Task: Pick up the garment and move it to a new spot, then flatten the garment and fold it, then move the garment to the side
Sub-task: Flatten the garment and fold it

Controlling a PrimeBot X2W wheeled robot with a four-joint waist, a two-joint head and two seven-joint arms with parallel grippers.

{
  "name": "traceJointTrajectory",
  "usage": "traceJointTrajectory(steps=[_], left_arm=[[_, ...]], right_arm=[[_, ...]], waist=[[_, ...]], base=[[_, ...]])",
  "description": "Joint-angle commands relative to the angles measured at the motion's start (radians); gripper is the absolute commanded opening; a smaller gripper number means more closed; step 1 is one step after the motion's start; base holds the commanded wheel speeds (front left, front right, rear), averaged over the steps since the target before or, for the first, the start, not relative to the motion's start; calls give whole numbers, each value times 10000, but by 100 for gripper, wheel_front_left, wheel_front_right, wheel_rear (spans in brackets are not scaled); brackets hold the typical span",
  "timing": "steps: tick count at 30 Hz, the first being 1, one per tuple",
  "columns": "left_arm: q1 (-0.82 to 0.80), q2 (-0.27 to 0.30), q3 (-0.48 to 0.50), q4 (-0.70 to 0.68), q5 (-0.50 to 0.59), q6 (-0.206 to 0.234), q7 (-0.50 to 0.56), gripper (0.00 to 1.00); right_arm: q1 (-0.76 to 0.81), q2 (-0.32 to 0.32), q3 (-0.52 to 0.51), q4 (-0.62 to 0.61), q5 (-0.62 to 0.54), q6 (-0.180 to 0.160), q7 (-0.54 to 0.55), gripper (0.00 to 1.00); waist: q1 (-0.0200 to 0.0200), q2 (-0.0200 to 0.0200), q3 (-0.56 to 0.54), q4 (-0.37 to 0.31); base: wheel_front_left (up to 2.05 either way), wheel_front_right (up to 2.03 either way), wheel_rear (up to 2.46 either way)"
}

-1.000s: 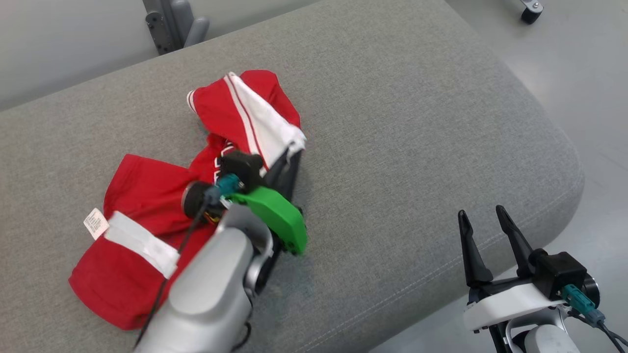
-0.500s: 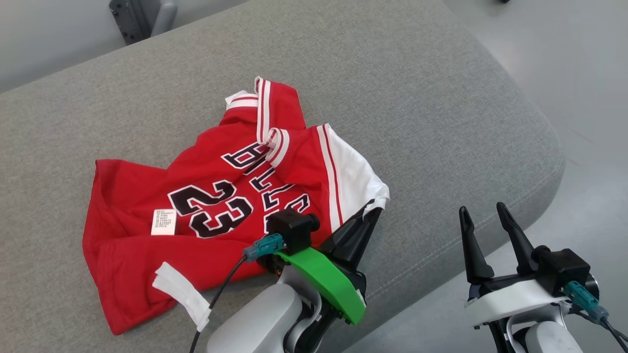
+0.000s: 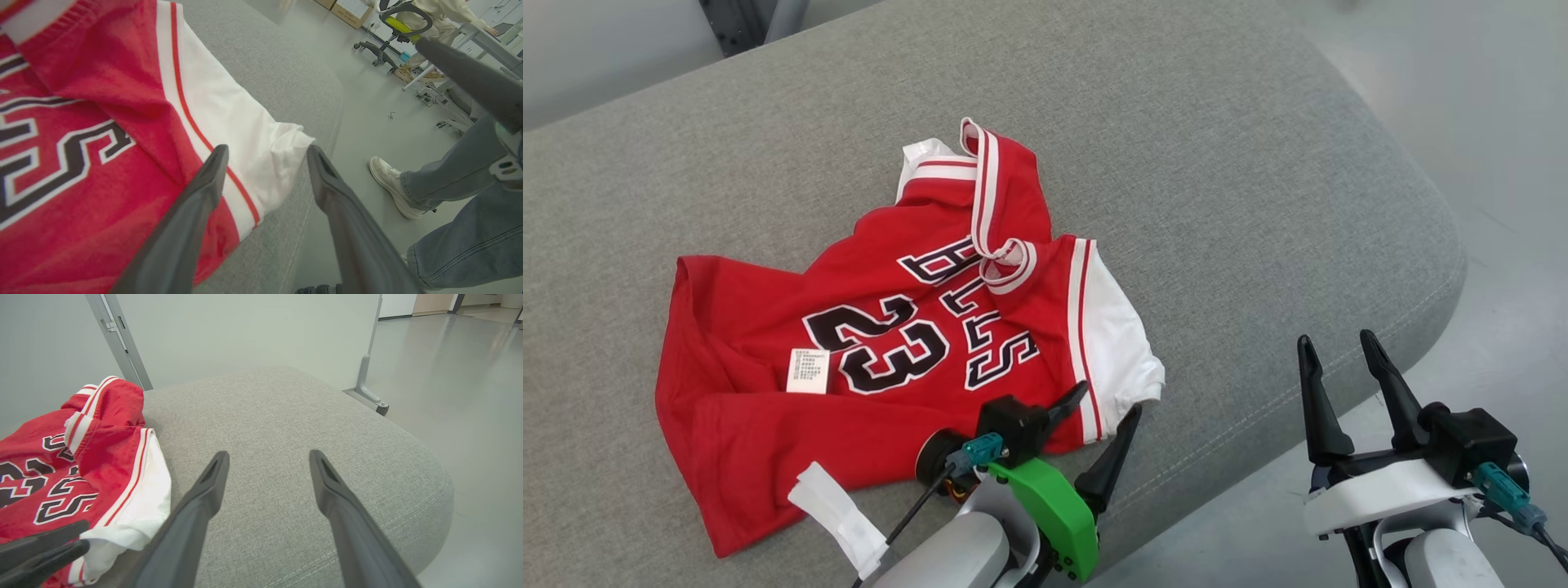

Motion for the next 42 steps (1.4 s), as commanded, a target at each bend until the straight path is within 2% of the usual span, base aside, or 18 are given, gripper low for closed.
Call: traceJointTrajectory(steps=[1, 5, 8, 15, 21, 30, 36, 37, 38, 40, 42], left_arm=[[-83, 49, -71, 119, 18, 82, -2, 100], [-211, 52, 146, 308, -233, 259, -2, 100], [-224, 60, 768, 233, -303, 438, -3, 100], [-871, 671, 2164, 334, 61, 873, -3, 100], [-2345, 1280, 1954, 1255, 333, 352, 974, 100], [-3716, 1995, 1433, 3010, 320, -465, 2860, 100], [-3958, 2275, 1188, 3622, 22, -655, 3362, 100], [-3968, 2294, 1131, 3683, 14, -676, 3386, 33], [-4001, 2296, 1128, 3726, -80, -672, 3376, 0], [-4112, 2335, 1078, 3634, -208, -684, 3119, 0], [-4391, 2454, 1298, 3564, -185, -606, 2298, 0]], right_arm=[[-48, -12, -44, -1, 17, -1, -31, 100], [24, -17, -69, 61, 43, -3, -31, 100], [102, -14, -130, 81, 7, -1, -31, 100], [271, -14, -42, 107, -121, -3, -31, 100], [111, -14, 224, 95, -194, -1, -31, 100], [27, -12, 404, 82, -165, -1, -31, 100], [-3, -11, 473, 37, -92, -3, -31, 100], [-5, -12, 469, 41, -84, -3, -31, 100], [-20, -12, 467, 46, -76, -3, -31, 100], [-56, -12, 438, 51, -61, -1, -31, 100], [-47, -14, 350, 58, -42, -3, -31, 100]], waist=[[0, 79, -18, 72], [0, 79, -178, 236], [0, 79, -362, 376], [0, 79, -754, 689], [0, 79, -747, 586], [0, 79, -369, -41], [0, 79, -155, -245], [0, 79, -129, -257], [0, 79, -104, -263], [0, 79, -63, -250], [0, 79, -73, -183]], base=[[0, 0, 0], [0, 0, 0], [0, 0, 0], [0, 0, 0], [0, 0, 0], [0, 0, 0], [0, 0, 0], [0, 0, 0], [0, 0, 0], [0, 0, 0], [0, 0, 0]])
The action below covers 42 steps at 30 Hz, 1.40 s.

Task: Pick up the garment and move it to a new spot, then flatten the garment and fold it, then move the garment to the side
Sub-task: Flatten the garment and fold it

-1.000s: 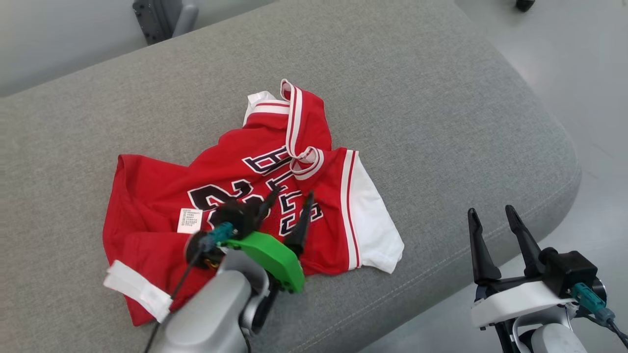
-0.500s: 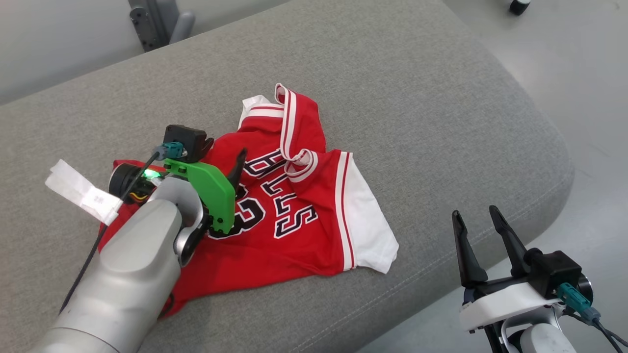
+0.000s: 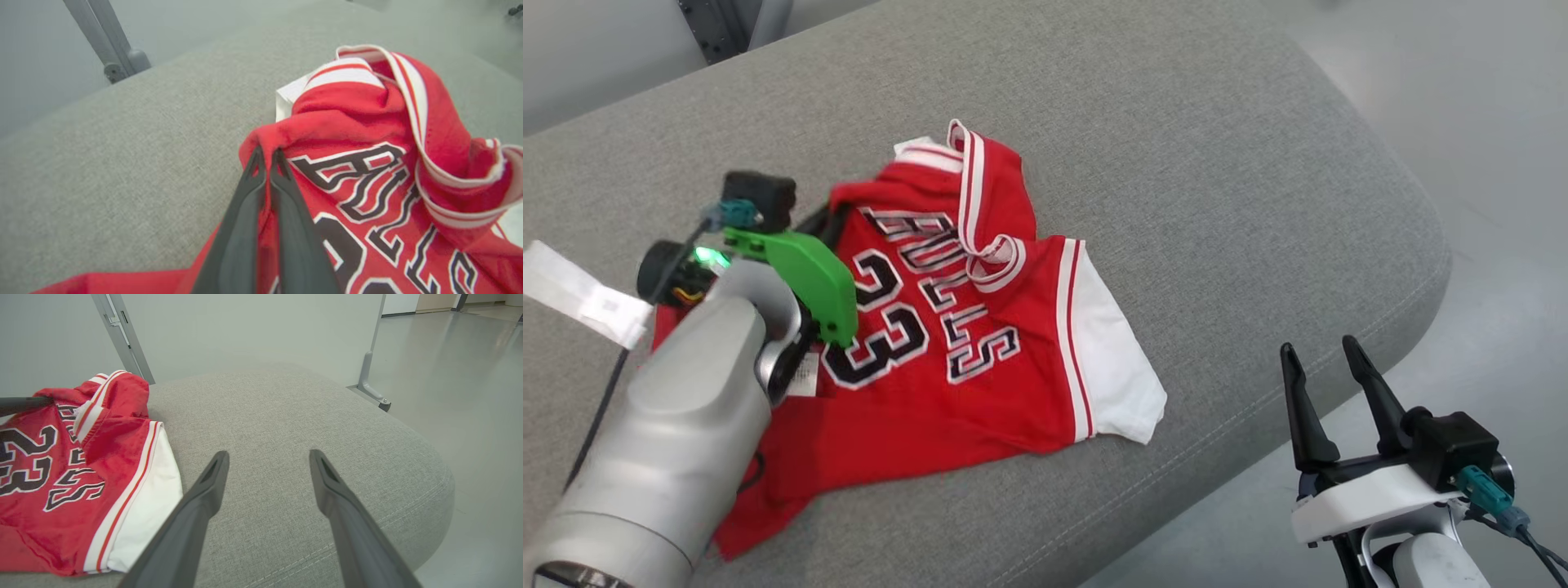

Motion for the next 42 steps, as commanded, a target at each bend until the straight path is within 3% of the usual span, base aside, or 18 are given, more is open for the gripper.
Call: traceJointTrajectory(steps=[1, 6, 13, 24, 26, 27, 28, 29, 36, 42], left_arm=[[-275, 127, 140, -37, 0, 143, -262, 0], [-555, 19, 525, -360, 303, 1111, -1790, 0], [-305, 463, 403, -311, 920, 2161, -2046, 0], [-530, 1209, 452, 1529, 1037, 2606, -1958, 0], [-409, 1076, 580, 1706, 830, 2400, -1992, 0], [-356, 966, 665, 1719, 740, 2242, -2023, 23], [-319, 898, 716, 1723, 685, 2147, -2054, 76], [-302, 880, 713, 1715, 688, 2068, -2061, 100], [-77, 716, 1247, 947, 619, 2285, -2139, 100], [1231, 681, 2267, -652, 458, 2560, -2124, 100]], right_arm=[[-67, -15, -58, -14, 34, 0, -31, 100], [56, -16, -259, 31, 53, -1, -31, 100], [12, -14, -127, 52, 106, -1, -31, 100], [-49, -11, -96, 95, 193, 0, -30, 100], [-31, -11, -109, 106, 231, 0, -30, 100], [-36, -12, -112, 107, 247, 0, -30, 100], [-43, -12, -118, 106, 254, 0, -30, 100], [-47, -14, -125, 103, 250, -1, -30, 100], [119, -14, -404, 24, 242, -1, -30, 100], [327, -16, -601, 45, 96, -1, -30, 100]], waist=[[0, 79, -45, 89], [0, 79, -329, 384], [0, 79, -538, 718], [0, 79, -263, 248], [0, 79, -222, 192], [0, 79, -202, 180], [0, 79, -189, 176], [0, 79, -182, 175], [0, 79, -250, 485], [0, 79, -571, 959]], base=[[0, 0, 0], [0, 0, 0], [0, 0, 0], [0, 0, 0], [0, 0, 0], [0, 0, 0], [0, 0, 0], [0, 0, 0], [0, 0, 0], [0, 0, 0]])
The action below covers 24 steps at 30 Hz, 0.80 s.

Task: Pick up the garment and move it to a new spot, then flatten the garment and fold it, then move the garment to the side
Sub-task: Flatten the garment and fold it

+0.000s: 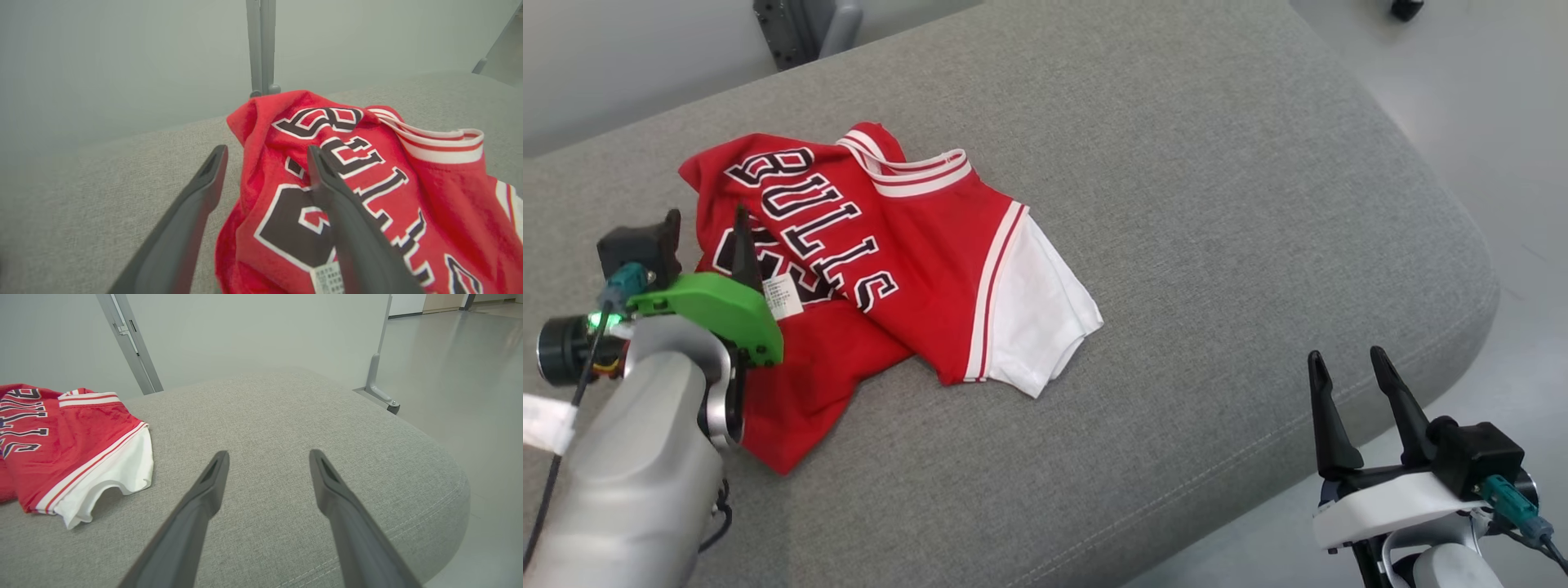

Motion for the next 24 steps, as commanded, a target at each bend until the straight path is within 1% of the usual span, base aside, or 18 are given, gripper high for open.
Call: traceJointTrajectory(steps=[1, 2, 3, 4, 5, 12, 17, 18, 21, 24], left_arm=[[381, 4, 261, -276, -190, 84, 0, 100], [700, 15, 347, -511, -160, 99, -2, 100], [1082, 7, 397, -662, -207, 40, -1, 100], [1456, -77, 523, -733, -499, -52, 1, 100], [1685, -68, 536, -810, -494, -121, 43, 100], [2684, -10, 565, -1141, -1243, -657, 964, 100], [3026, -201, 610, -1603, -1873, -1383, 1456, 100], [3088, -217, 643, -1694, -1971, -1463, 1512, 100], [3287, -156, 566, -1960, -1999, -1530, 1604, 100], [3483, -143, 535, -2112, -2068, -1409, 1659, 100]], right_arm=[[177, -22, -33, -4, -73, -3, -30, 100], [201, -22, -62, -3, -100, -3, -30, 100], [221, -19, -78, -9, -137, -3, -30, 100], [252, -19, -81, -19, -158, -1, -30, 100], [293, -19, -84, -23, -173, -1, -30, 100], [393, -19, -46, -38, -334, -3, -30, 100], [416, -19, 20, -30, -382, -3, -30, 100], [426, -19, 32, -20, -393, -3, -30, 100], [456, -19, 17, -8, -412, -3, -30, 100], [495, -19, -4, -4, -424, -3, -30, 100]], waist=[[0, 79, -257, 250], [0, 79, -325, 316], [0, 79, -389, 372], [0, 79, -450, 420], [0, 79, -489, 468], [0, 79, -634, 724], [0, 79, -657, 751], [0, 79, -668, 746], [0, 79, -676, 727], [0, 79, -675, 714]], base=[[0, 0, 0], [0, 0, 0], [0, 0, 0], [0, 0, 0], [0, 0, 0], [0, 0, 0], [0, 0, 0], [0, 0, 0], [0, 0, 0], [0, 0, 0]])
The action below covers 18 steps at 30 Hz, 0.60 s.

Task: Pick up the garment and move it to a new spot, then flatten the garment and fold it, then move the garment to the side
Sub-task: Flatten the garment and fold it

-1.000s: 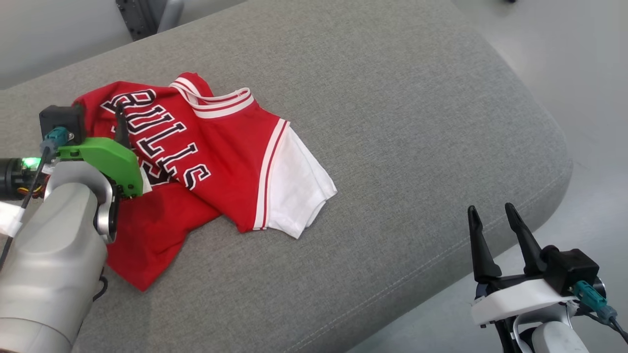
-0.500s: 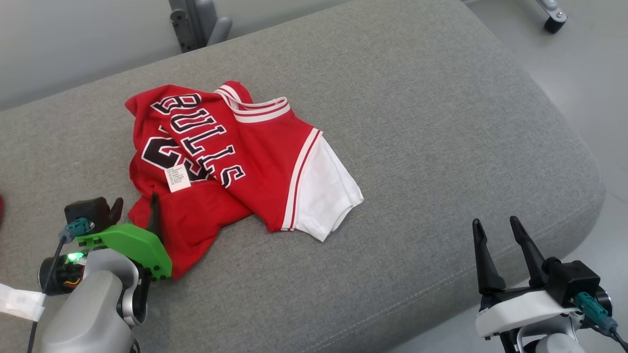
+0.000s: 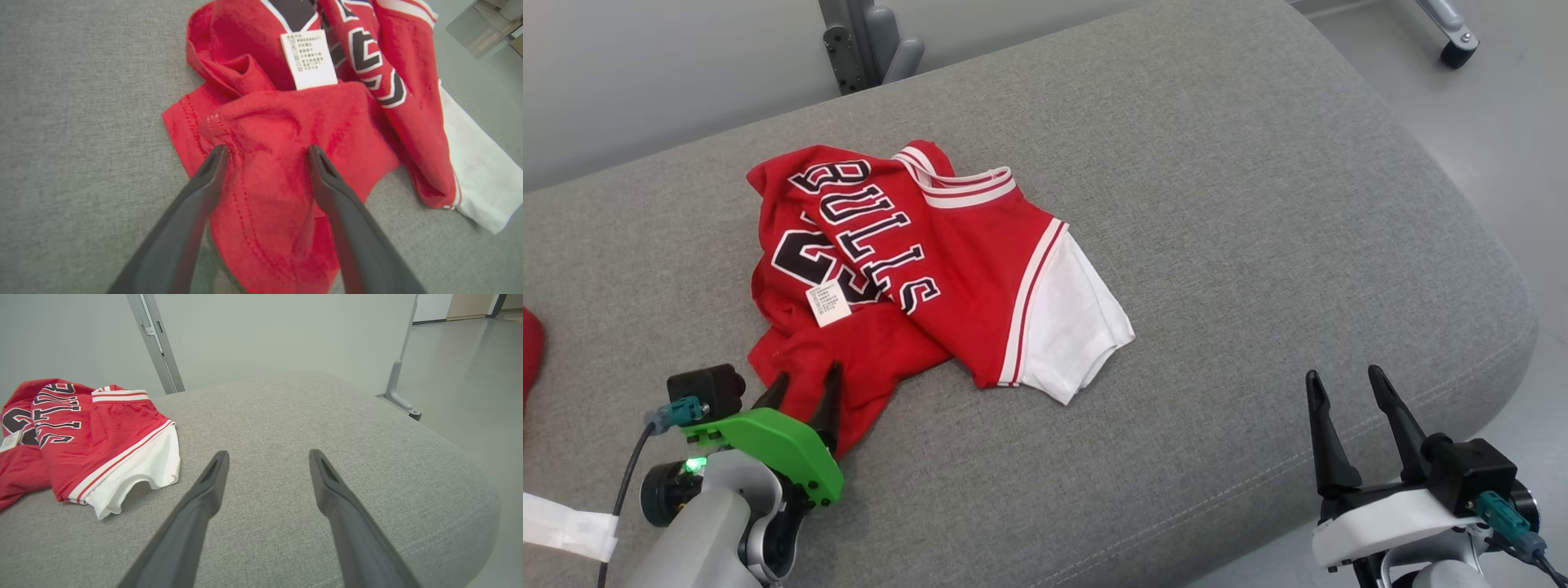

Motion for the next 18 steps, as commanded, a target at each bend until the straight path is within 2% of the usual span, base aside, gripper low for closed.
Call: traceJointTrajectory(steps=[1, 4, 6, 11, 14, 17, 18], left_arm=[[172, 88, 74, -51, -129, 162, -82, 100], [359, 154, 343, -142, -194, 672, -398, 100], [447, 201, 449, -206, -253, 752, -361, 100], [615, 137, 523, -519, -852, 284, 232, 100], [596, 175, 565, -652, -880, 177, 283, 100], [581, 195, 538, -820, -859, 162, 223, 18], [581, 208, 517, -870, -803, 158, 164, 0]], right_arm=[[126, -19, -19, -1, -100, -1, -30, 100], [118, -19, -39, -20, -96, -1, -30, 100], [130, -19, -52, -31, -109, -1, -30, 100], [129, -18, -54, -37, -126, -1, -30, 100], [83, -18, -37, -35, -127, -1, -30, 100], [41, -19, -20, -27, -121, -1, -30, 100], [41, -18, -11, -24, -122, -1, -30, 100]], waist=[[0, 79, -1, -9], [0, 79, -1, -18], [0, 79, 3, -5], [0, 79, 56, 62], [0, 79, 69, 77], [0, 79, 58, 84], [0, 79, 53, 86]], base=[[0, 0, 0], [0, 0, 0], [0, 0, 0], [0, 0, 0], [0, 0, 0], [0, 0, 0], [0, 0, 0]])
